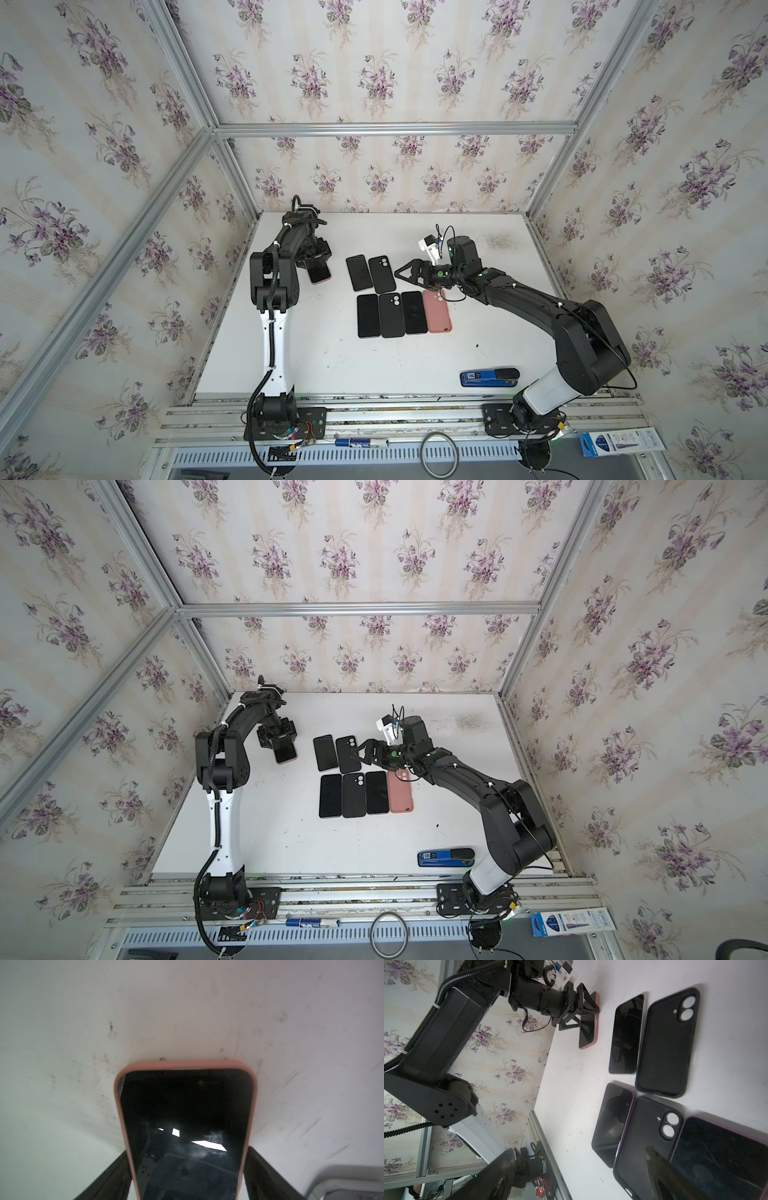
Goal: Take the phone out of the phone case
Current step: Pick up the phone from the top-left of the table, then pass the phone.
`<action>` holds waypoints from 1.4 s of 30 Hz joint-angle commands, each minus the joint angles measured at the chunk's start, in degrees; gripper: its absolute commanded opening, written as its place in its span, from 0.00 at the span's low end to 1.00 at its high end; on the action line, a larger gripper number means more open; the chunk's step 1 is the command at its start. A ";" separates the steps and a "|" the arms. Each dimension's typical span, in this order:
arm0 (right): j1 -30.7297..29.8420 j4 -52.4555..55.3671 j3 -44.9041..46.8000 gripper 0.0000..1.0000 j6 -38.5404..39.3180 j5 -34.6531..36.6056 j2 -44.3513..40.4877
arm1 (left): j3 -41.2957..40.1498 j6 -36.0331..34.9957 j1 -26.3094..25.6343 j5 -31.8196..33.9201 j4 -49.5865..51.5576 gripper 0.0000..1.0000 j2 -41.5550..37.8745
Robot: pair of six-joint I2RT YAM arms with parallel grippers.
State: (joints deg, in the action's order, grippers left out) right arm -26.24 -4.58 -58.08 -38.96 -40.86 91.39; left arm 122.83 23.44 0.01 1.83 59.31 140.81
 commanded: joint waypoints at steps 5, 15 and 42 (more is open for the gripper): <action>-0.05 -2.63 -1.07 0.99 -0.68 -1.42 0.55 | -0.33 -1.11 0.25 -1.02 1.34 0.67 -0.48; -0.04 -2.88 0.31 0.99 -0.55 -0.89 -0.98 | -7.61 -2.78 0.25 -2.59 -3.14 0.56 -7.60; -10.37 -2.88 -9.59 0.96 4.89 -3.98 5.23 | -36.80 -1.32 -12.98 -9.20 -24.84 0.45 -51.67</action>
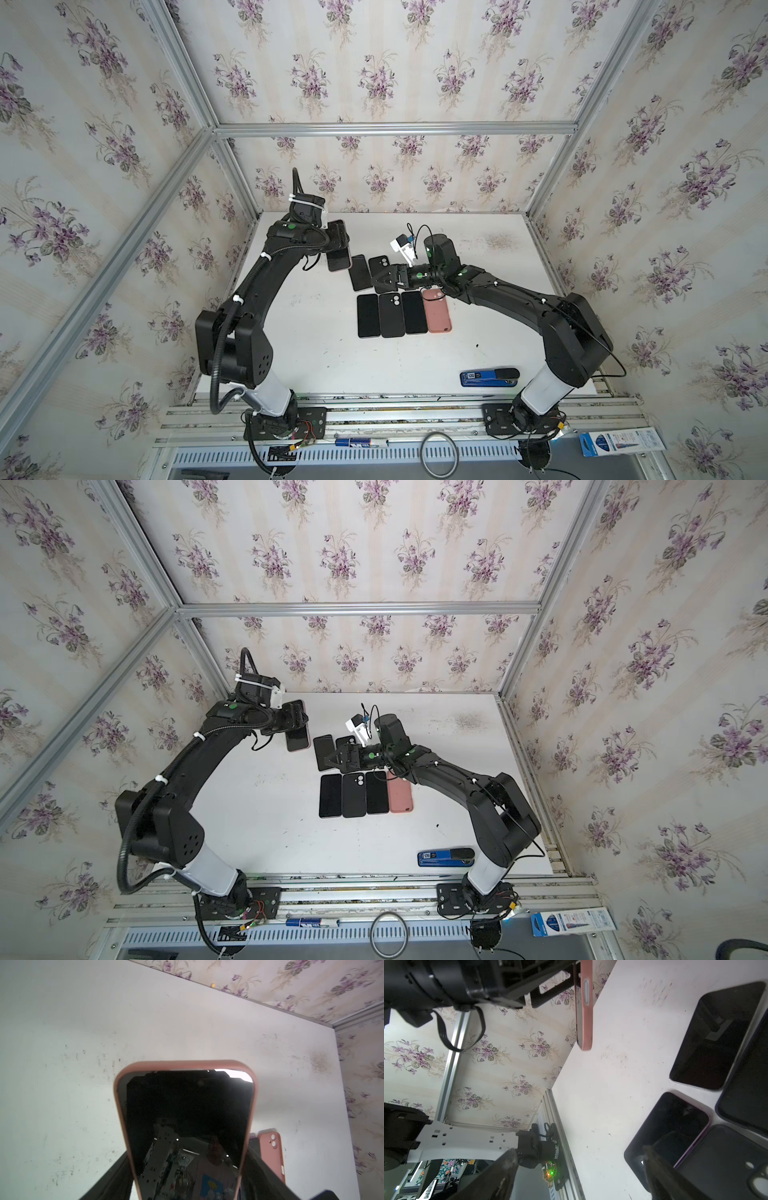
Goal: Take the phone out of the phone case
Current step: Pass the phone.
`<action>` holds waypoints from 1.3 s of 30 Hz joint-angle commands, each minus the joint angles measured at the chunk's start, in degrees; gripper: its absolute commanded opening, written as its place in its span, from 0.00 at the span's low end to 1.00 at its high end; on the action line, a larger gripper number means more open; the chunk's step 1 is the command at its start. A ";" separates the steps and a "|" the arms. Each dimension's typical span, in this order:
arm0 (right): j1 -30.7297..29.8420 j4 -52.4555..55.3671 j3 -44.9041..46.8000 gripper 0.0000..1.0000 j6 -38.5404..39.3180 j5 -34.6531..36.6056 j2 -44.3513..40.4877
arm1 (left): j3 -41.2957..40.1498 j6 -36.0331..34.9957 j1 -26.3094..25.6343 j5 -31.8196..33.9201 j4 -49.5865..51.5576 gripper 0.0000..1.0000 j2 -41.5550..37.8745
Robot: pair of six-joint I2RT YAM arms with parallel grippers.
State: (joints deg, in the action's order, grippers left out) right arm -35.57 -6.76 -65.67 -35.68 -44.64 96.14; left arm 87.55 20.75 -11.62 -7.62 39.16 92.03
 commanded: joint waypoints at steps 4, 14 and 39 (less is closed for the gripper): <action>-1.60 -0.67 -3.01 0.94 1.38 1.49 0.79 | -4.66 2.79 -4.28 0.83 -6.63 0.44 -7.24; -3.41 -1.36 -4.94 0.83 0.25 3.07 1.02 | -11.43 4.83 -10.44 4.81 -10.39 0.43 -15.19; -5.81 -2.07 -6.55 0.11 -2.65 3.68 1.42 | -17.32 5.08 -16.51 9.39 -16.54 0.43 -23.85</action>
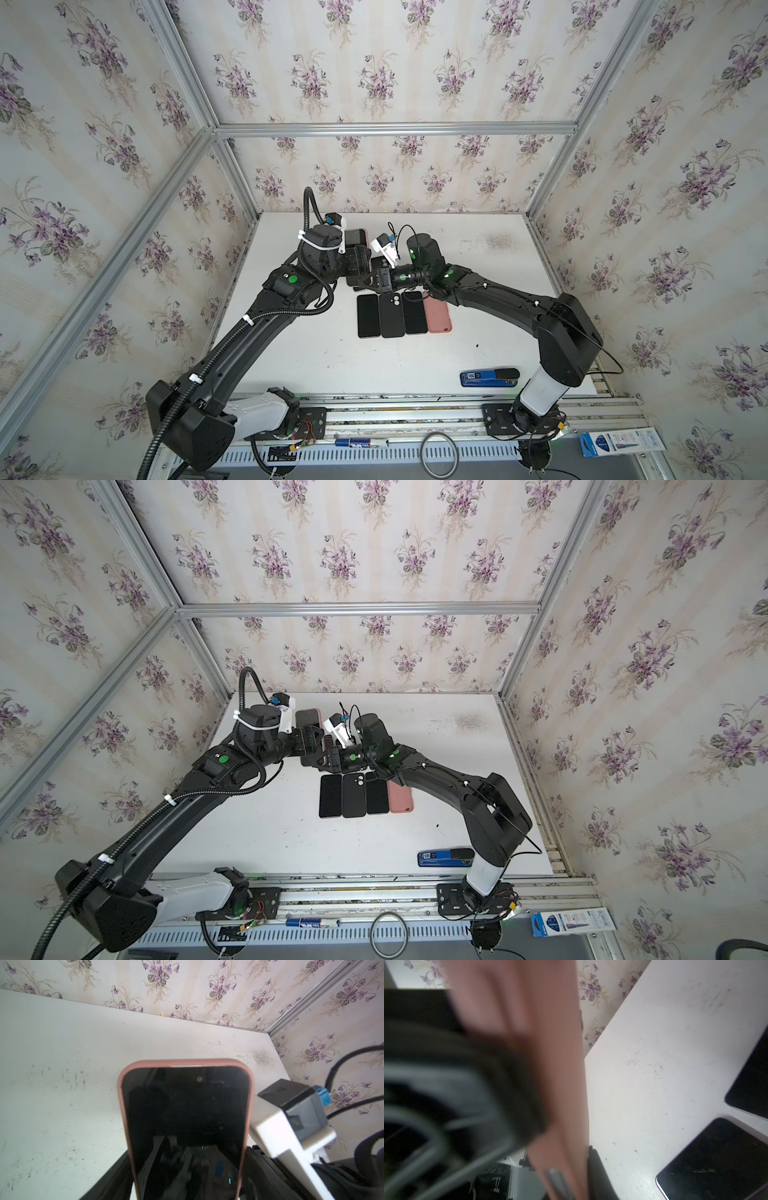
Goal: Take the phone out of the phone case
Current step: Pass the phone.
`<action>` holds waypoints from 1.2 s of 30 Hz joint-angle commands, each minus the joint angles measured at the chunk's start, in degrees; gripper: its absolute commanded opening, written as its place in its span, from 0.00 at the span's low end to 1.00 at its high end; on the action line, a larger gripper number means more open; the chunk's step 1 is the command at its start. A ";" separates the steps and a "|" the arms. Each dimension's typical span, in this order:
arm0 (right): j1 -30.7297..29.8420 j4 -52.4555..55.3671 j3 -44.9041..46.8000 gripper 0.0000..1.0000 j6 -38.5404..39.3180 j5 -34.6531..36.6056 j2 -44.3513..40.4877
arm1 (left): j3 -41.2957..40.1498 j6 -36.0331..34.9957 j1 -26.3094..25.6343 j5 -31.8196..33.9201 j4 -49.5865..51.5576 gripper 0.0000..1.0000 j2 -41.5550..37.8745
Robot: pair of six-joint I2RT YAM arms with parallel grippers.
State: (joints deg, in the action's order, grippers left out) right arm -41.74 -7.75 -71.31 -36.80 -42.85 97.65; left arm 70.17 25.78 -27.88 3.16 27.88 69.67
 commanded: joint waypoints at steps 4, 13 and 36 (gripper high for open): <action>0.40 -0.39 -0.94 0.01 -0.94 2.16 -0.50 | -0.82 -0.53 -0.42 -3.18 -7.02 0.54 -3.06; 0.50 2.87 -0.85 0.00 2.51 3.03 -2.87 | -0.42 -3.43 -0.42 -7.56 -9.93 1.00 -7.23; 8.69 -4.07 9.51 0.00 29.34 -8.32 -17.60 | 5.03 -17.69 9.40 -43.44 -9.56 1.00 -5.63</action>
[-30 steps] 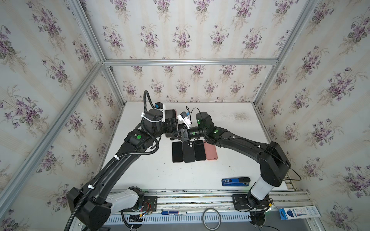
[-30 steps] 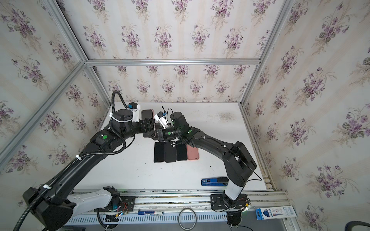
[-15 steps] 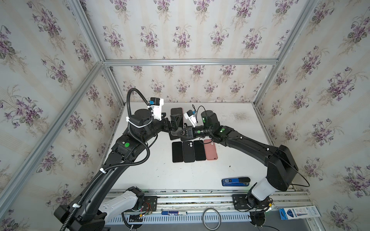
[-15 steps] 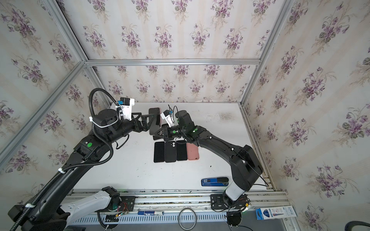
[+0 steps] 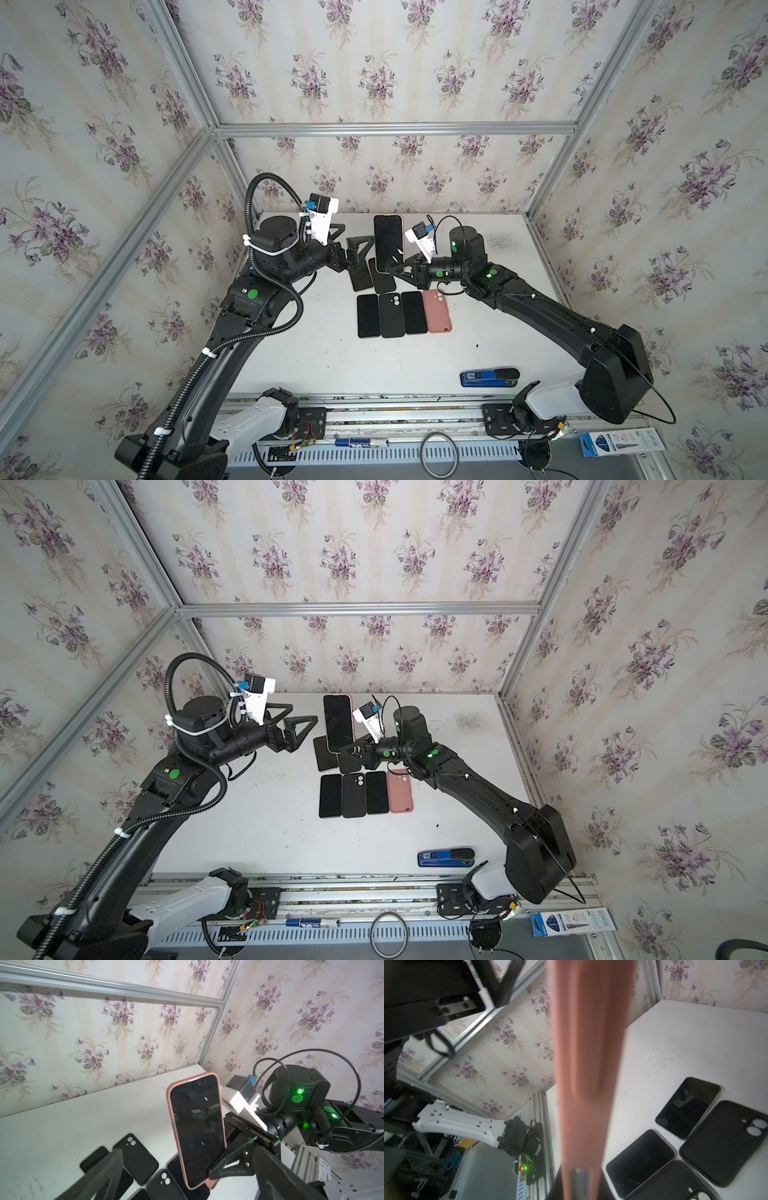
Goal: Take the phone out of the phone case
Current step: Pass the phone.
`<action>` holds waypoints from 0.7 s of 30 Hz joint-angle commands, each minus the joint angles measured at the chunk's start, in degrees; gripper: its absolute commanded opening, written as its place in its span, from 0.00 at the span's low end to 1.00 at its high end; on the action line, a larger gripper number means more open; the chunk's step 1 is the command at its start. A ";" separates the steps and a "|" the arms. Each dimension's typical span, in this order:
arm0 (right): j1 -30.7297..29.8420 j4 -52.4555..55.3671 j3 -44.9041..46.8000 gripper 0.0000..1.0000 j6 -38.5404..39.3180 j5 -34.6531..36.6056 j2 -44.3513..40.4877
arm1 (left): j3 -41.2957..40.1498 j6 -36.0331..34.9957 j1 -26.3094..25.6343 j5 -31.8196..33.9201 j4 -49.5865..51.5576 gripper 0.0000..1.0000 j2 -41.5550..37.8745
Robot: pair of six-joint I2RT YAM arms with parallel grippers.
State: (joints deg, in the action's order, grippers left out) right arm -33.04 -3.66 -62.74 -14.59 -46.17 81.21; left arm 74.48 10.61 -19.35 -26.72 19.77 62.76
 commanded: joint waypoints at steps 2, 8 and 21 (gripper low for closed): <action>0.01 -10.31 1.88 0.00 8.78 -6.92 -1.24 | 1.36 -3.71 1.33 -20.03 -1.35 1.00 2.79; 0.10 -12.83 2.91 0.00 12.00 -10.28 0.16 | 1.46 -7.19 1.51 -28.60 -1.32 0.99 4.56; 0.10 -17.39 5.33 0.00 14.63 -11.97 1.10 | 2.57 -9.45 1.79 -34.01 0.86 0.56 6.91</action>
State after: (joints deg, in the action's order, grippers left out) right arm -32.93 -16.73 -57.54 -1.17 -57.36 82.15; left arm 76.36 2.50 -17.54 -57.34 20.47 69.43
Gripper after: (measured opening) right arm 0.136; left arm 0.555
